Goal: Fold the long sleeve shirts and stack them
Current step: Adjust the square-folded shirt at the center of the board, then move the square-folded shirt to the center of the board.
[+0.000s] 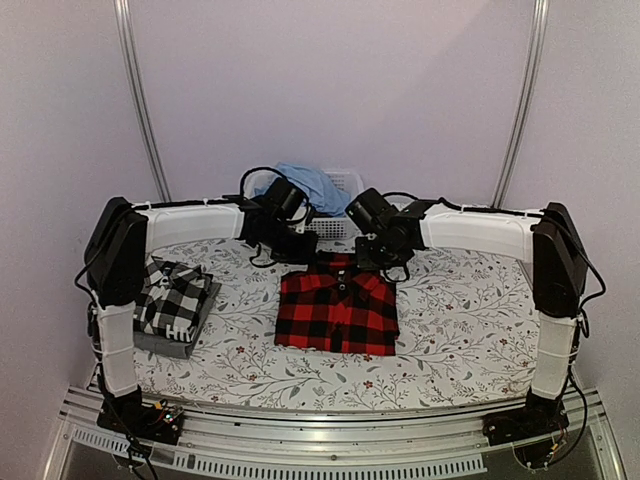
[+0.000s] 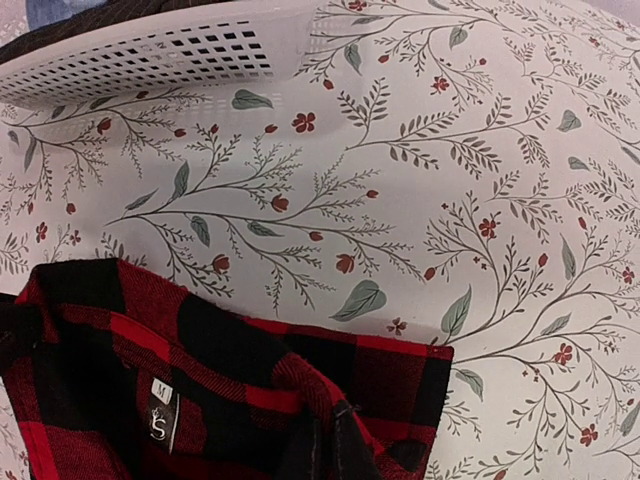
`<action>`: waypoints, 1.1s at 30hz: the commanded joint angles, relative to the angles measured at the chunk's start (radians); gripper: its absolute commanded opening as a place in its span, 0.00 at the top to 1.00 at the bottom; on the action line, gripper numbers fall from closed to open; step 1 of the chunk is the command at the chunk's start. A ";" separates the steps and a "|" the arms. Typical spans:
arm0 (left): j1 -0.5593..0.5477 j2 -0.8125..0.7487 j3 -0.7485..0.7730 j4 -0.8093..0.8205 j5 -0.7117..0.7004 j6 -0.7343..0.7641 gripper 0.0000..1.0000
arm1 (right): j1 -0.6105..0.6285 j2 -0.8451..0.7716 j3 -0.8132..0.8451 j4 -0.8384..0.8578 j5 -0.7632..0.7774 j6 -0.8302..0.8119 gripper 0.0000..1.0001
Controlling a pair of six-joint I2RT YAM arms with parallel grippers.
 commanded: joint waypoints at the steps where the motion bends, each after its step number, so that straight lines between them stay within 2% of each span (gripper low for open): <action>1: -0.008 0.053 0.048 0.028 -0.012 0.014 1.00 | -0.011 0.005 0.022 -0.028 0.047 0.004 0.95; 5: 0.002 0.129 0.075 0.042 -0.019 0.012 1.00 | -0.043 0.072 0.014 0.015 0.018 -0.009 0.89; 8: 0.013 0.180 0.100 0.048 -0.016 0.010 1.00 | -0.065 0.100 0.005 0.060 -0.026 -0.036 0.74; 11: 0.023 0.223 0.135 0.034 -0.009 0.014 1.00 | -0.065 0.095 0.013 0.070 -0.048 -0.062 0.52; 13: 0.025 0.235 0.149 0.031 -0.002 0.017 1.00 | -0.056 0.061 0.008 0.071 -0.054 -0.070 0.46; 19: 0.024 0.236 0.159 0.026 0.011 0.021 1.00 | 0.050 -0.045 -0.018 0.063 -0.043 -0.047 0.45; 23: 0.024 0.229 0.166 0.019 0.018 0.024 1.00 | 0.113 -0.054 -0.089 0.106 -0.101 0.010 0.47; 29: 0.024 0.222 0.190 0.001 0.030 0.029 0.99 | 0.143 0.026 -0.158 0.176 -0.160 0.062 0.46; 33: 0.024 0.204 0.206 -0.011 0.034 0.040 0.89 | 0.143 0.101 -0.165 0.177 -0.151 0.058 0.43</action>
